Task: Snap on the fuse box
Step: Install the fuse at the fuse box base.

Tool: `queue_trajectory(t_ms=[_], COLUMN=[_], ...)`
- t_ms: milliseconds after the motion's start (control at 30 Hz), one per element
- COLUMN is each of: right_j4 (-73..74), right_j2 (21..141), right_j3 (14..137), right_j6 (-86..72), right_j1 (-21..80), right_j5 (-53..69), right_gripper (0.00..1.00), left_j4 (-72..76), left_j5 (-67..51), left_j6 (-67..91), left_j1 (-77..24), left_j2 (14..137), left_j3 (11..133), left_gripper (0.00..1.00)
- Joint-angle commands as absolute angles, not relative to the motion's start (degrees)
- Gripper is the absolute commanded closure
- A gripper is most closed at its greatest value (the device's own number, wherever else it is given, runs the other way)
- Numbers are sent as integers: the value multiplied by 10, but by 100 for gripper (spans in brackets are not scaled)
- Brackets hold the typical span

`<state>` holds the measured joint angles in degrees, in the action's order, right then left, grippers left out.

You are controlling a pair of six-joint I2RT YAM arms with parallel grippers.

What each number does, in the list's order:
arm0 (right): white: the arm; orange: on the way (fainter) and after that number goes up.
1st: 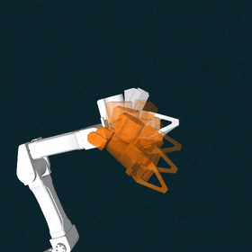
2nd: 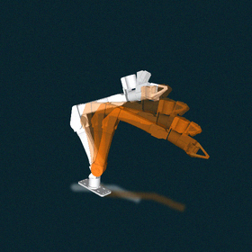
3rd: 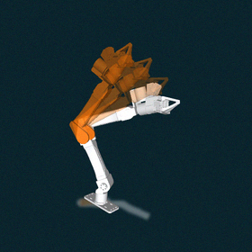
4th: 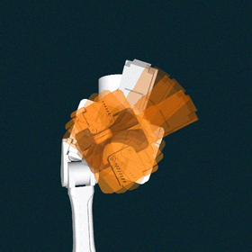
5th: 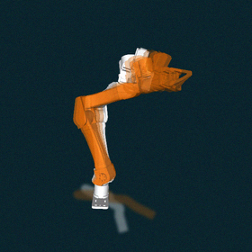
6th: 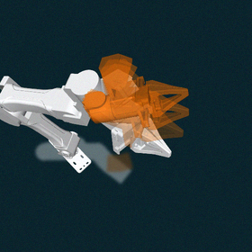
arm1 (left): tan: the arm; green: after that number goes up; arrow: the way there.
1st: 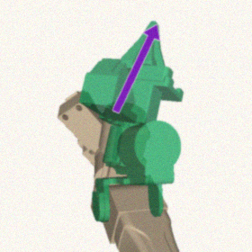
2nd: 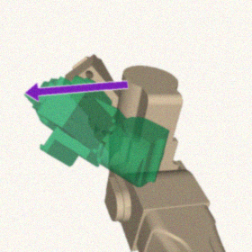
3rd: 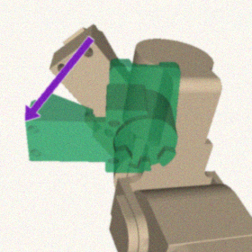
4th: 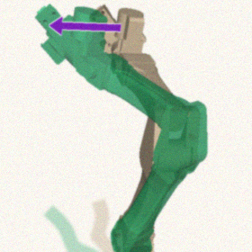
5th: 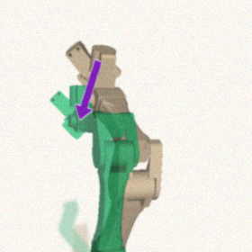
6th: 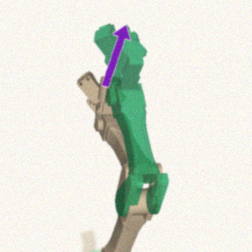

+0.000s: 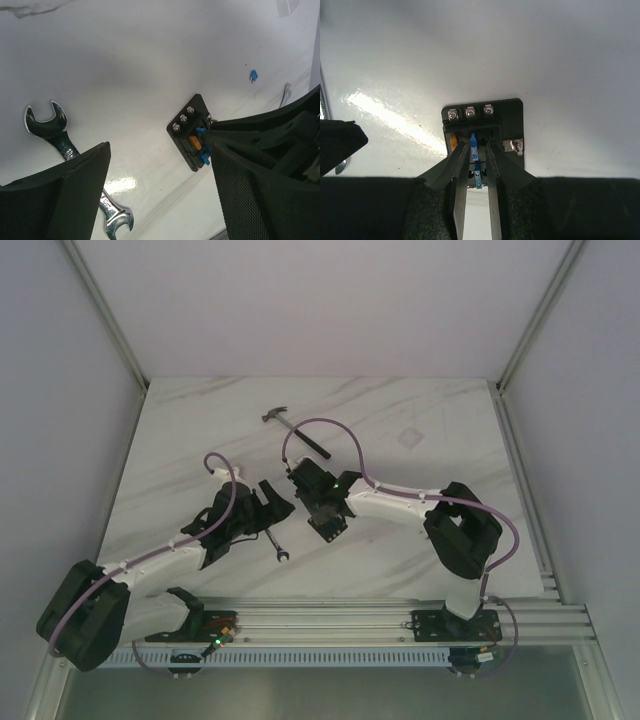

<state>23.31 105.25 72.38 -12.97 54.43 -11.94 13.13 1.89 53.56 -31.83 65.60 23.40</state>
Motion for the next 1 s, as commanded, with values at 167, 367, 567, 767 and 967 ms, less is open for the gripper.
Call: queue_trajectory(t_ms=[167,367,567,767,967], right_j4=[244,244,253,269,277], right_j2=[1040,1046,1049,1060,1067], right_j3=[738,735,735,733,725], right_j6=[-93,-99,-104,-113,-126], right_j1=[532,527,525,524,519], right_j5=[-81,-79,-82,-91,-90], right_gripper=[75,80,89,92,92], left_j4=[174,199,227,252,265], left_j5=[-37,-47,-53,-56,-54], left_j6=[563,574,589,601,606], left_j1=[-320,-337,-355,-375,-391], left_j2=[694,725,756,790,838], left_j3=[226,232,236,245,263], left_gripper=[20,27,33,34,34])
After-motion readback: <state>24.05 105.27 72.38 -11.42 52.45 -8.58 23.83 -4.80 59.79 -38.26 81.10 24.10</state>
